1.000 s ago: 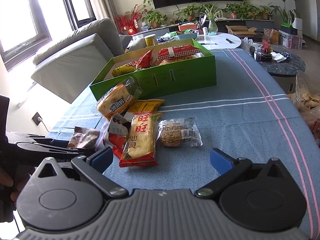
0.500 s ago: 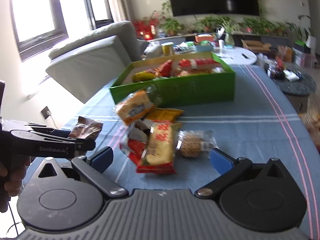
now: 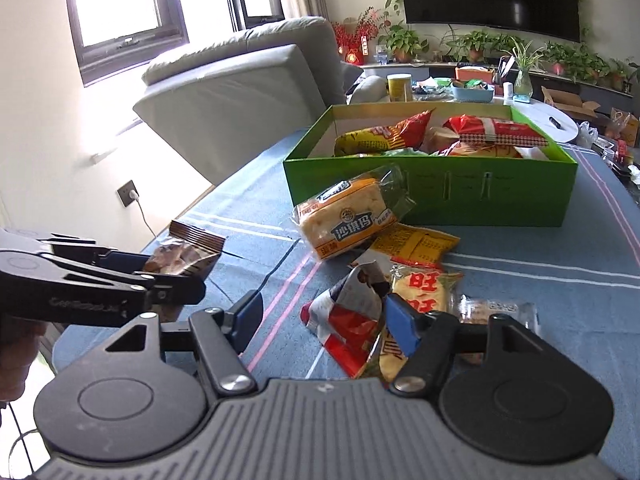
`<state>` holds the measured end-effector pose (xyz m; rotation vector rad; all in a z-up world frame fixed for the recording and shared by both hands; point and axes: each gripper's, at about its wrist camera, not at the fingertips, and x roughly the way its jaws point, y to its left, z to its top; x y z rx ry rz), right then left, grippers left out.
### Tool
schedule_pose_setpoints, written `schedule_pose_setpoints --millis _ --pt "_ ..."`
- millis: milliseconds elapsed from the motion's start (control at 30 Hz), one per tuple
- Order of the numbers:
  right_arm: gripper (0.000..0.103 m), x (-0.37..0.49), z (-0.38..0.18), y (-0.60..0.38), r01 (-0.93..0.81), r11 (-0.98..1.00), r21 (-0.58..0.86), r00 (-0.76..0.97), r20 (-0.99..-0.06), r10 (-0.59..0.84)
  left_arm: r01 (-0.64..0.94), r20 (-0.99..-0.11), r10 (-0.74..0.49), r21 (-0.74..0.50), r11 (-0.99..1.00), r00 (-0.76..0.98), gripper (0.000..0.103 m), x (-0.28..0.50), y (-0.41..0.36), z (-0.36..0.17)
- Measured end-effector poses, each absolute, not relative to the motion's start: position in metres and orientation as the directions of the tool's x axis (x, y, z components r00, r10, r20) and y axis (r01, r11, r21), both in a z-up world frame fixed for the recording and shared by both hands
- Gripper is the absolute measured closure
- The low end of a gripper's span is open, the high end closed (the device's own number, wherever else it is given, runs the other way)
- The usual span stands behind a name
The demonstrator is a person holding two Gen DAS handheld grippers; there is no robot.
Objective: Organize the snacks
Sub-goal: 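Grasp the red-and-white snack bag with the right tool while the left tool holds the cookie bag, then carry both held bags into the green box and open both tools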
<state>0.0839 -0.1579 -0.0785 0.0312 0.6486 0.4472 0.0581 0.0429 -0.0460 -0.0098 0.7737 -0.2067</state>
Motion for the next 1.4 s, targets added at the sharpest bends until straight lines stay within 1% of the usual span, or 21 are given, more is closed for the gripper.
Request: schedule_pose_setpoints --millis 267,367,400,467,533,667,867,1033,1200,1400 --pt "0.043 0.100 -0.089 -0.136 -0.402 0.910 0.100 0.696 -0.613 0.374 0.172 -0.688 -0.191 -0.096 0.980 0.700 0.052 0.057 0.048 -0.046" --pt "0.043 0.102 -0.097 -0.131 -0.403 0.910 0.100 0.676 -0.637 0.370 0.168 -0.685 -0.187 -0.095 0.981 0.704 0.052 0.056 0.050 -0.045" --pt "0.049 0.101 -0.099 -0.131 -0.404 0.909 0.102 0.672 -0.642 0.370 0.167 -0.684 -0.186 -0.095 0.981 0.705 0.052 0.056 0.050 -0.045" --pt "0.055 0.097 -0.099 -0.133 -0.402 0.910 0.103 0.676 -0.637 0.371 0.164 -0.684 -0.186 -0.097 0.982 0.705 0.052 0.055 0.051 -0.045" --pt "0.057 0.094 -0.097 -0.138 -0.396 0.908 0.136 0.667 -0.637 0.386 0.164 -0.683 -0.186 -0.098 0.982 0.706 0.052 0.055 0.051 -0.045" --pt "0.060 0.088 -0.088 -0.148 -0.380 0.903 0.199 0.675 -0.608 0.418 0.174 -0.677 -0.194 -0.099 0.980 0.710 0.052 0.053 0.048 -0.043" --pt "0.066 0.080 -0.069 -0.158 -0.386 0.889 0.244 0.697 -0.554 0.455 0.194 -0.663 -0.208 -0.095 0.976 0.720 0.052 0.050 0.042 -0.036" --pt "0.068 0.081 -0.067 -0.166 -0.378 0.888 0.262 0.704 -0.541 0.459 0.196 -0.658 -0.206 -0.090 0.976 0.724 0.052 0.050 0.040 -0.034" --pt "0.069 0.083 -0.068 -0.178 -0.362 0.880 0.309 0.700 -0.534 0.475 0.193 -0.657 -0.207 -0.095 0.977 0.725 0.052 0.050 0.041 -0.034" --pt "0.070 0.084 -0.057 -0.187 -0.354 0.876 0.327 0.724 -0.497 0.478 0.206 -0.646 -0.220 -0.099 0.974 0.731 0.052 0.054 0.037 -0.028"
